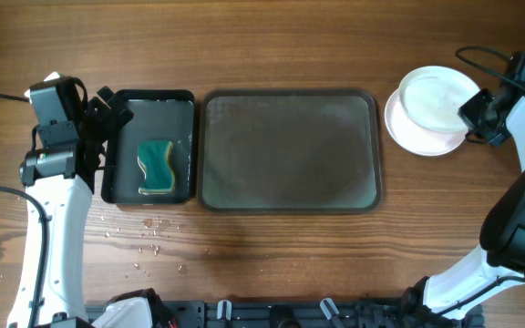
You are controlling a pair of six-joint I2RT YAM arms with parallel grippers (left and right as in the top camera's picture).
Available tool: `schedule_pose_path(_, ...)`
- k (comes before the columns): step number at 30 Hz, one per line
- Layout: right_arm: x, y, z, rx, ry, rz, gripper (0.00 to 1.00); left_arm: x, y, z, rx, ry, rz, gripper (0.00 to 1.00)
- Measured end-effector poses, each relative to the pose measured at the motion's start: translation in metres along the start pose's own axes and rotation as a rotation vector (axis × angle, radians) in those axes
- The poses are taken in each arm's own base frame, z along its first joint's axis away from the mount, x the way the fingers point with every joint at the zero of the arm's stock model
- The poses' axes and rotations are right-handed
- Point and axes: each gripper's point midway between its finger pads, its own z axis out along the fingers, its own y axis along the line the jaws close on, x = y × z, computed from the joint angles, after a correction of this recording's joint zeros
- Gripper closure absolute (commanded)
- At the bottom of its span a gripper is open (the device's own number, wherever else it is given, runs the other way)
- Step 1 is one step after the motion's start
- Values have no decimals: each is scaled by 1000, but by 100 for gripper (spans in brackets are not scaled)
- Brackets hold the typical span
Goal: Clean dirty plates on tray and stack at the side
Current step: 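Lower the plate onto the stack at upper right and open the right gripper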
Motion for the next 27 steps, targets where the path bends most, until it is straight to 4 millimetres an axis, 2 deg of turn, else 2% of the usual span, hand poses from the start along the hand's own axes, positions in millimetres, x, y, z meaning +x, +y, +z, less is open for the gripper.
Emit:
schedule_pose_path(10, 40, -15, 14, 34, 121, -3, 96, 0, 0, 0, 0, 0, 0, 0)
schedule_pose_path(17, 47, -15, 20, 18, 132, -2, 93, 0, 0, 0, 0, 0, 0, 0)
schedule_pose_path(20, 52, -12, 21, -4, 152, 0, 85, 0, 0, 0, 0, 0, 0, 0)
schedule_pose_path(23, 59, -5, 21, -47, 185, -12, 61, 0, 0, 0, 0, 0, 0, 0)
schedule_pose_path(27, 69, 5, 19, -88, 218, -78, 44, 0, 0, 0, 0, 0, 0, 0)
